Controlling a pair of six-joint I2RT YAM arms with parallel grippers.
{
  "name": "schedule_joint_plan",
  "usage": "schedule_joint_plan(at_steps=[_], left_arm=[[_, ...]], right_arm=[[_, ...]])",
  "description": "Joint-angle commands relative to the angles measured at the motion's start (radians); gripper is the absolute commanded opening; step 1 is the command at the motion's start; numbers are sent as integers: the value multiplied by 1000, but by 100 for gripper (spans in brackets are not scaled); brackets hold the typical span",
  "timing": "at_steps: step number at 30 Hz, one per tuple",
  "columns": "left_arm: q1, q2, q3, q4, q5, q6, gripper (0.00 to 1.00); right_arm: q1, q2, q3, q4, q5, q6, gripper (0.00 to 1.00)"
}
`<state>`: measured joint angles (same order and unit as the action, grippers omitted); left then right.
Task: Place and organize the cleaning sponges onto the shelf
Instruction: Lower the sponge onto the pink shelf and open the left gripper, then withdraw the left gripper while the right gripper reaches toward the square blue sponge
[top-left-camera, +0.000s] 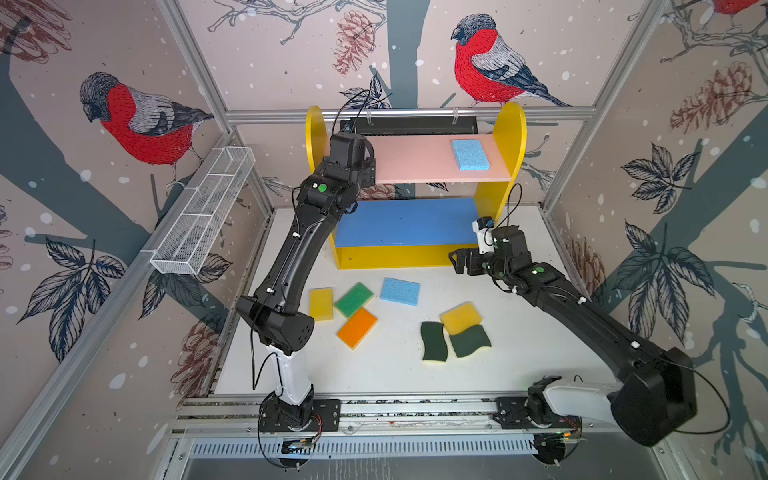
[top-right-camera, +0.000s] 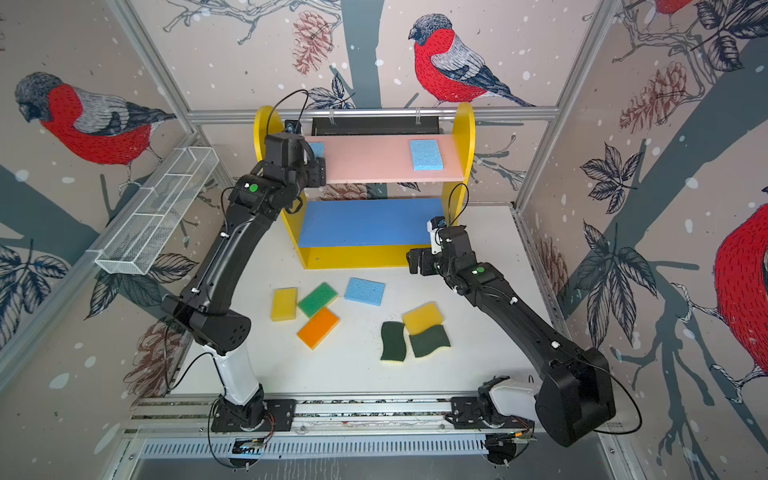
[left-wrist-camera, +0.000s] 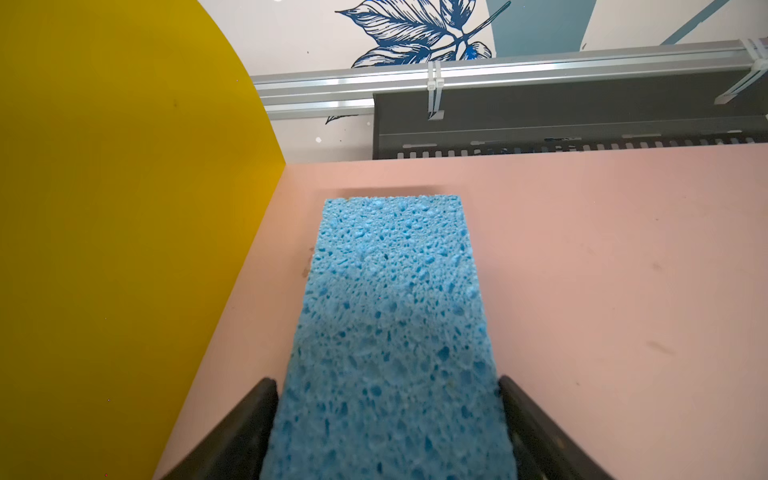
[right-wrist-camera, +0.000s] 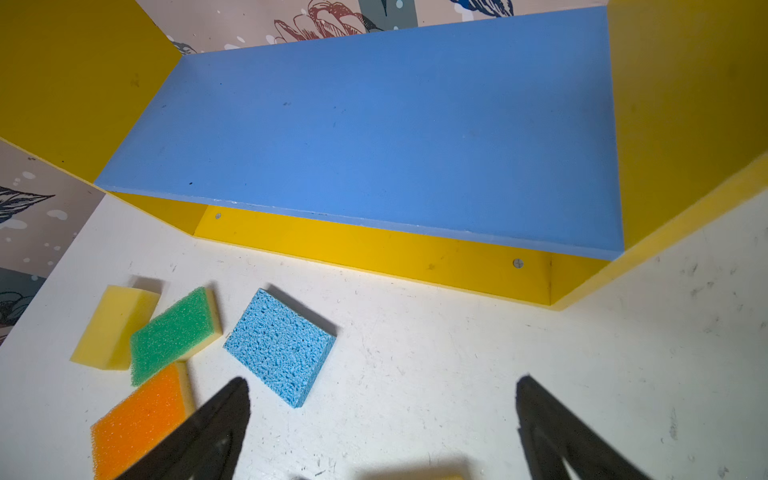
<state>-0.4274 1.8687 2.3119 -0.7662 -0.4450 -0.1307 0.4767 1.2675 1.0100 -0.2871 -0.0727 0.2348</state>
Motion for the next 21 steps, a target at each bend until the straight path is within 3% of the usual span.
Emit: schedule_joint_plan(at_steps=[1, 11, 21], left_arm=[[4, 7, 11, 46, 34, -11, 81], [4, 6, 38, 57, 100, -45, 81], [4, -53, 29, 46, 84, -48, 82]], right_arm=[[3, -9, 1, 5, 17, -2, 99], [9, -10, -1, 5, 21, 1, 100], [22, -10, -4, 9, 19, -1, 99]])
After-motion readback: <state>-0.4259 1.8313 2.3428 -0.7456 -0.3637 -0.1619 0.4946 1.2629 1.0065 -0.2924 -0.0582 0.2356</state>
